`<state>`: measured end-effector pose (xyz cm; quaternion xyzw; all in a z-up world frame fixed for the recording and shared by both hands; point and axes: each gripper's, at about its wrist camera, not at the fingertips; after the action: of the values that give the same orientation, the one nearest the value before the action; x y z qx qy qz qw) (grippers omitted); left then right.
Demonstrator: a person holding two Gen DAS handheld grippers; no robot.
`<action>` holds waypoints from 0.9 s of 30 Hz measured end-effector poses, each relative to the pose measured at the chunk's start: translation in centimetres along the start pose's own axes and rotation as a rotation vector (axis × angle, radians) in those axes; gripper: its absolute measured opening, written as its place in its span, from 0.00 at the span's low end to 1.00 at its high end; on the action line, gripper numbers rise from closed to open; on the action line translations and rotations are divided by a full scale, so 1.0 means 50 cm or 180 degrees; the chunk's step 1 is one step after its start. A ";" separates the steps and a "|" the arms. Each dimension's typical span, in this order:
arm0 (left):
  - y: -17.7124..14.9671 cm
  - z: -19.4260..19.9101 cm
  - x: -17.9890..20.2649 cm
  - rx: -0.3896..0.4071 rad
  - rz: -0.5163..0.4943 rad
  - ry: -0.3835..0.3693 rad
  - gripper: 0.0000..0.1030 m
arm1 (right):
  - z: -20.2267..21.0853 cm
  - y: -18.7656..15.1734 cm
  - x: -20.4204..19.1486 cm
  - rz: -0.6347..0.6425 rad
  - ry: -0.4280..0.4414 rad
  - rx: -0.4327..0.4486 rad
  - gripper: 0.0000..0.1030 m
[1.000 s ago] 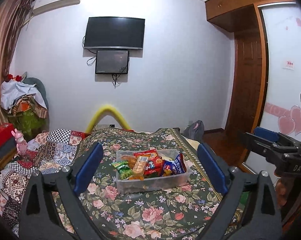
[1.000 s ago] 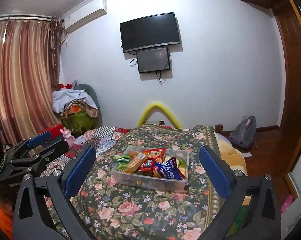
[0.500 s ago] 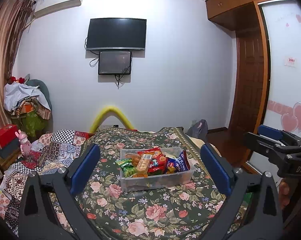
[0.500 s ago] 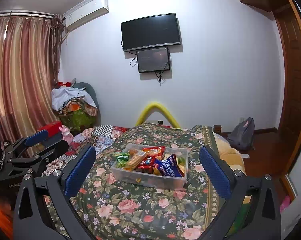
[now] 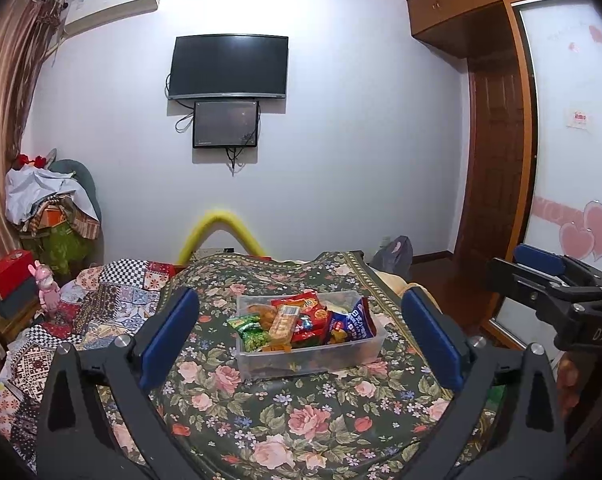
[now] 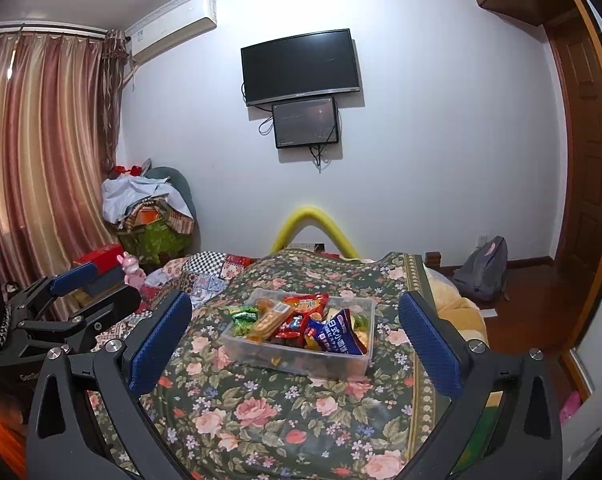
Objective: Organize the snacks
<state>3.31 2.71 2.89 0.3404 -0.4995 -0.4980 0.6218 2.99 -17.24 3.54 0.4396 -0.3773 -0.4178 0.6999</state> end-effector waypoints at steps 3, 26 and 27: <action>-0.002 0.002 0.002 0.0005 -0.0024 0.0003 1.00 | -0.001 0.000 0.001 -0.0002 -0.0008 0.0000 1.00; 0.006 0.002 0.003 -0.0039 0.0022 -0.0025 1.00 | 0.004 -0.002 0.002 0.0055 -0.0176 0.0026 1.00; 0.005 0.003 0.005 -0.0036 0.0015 -0.0031 1.00 | 0.004 -0.002 0.002 0.0057 -0.0176 0.0025 1.00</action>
<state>3.26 2.57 3.23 0.3332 -0.5005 -0.5011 0.6224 2.85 -17.43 3.53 0.4273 -0.4021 -0.4220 0.6912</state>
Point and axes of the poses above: each gripper's, at about its wrist camera, not at the fingertips, and z roughly against the way its jaws point, x to its right, y to its top, and after that the axes turned 15 degrees about z, right-handed
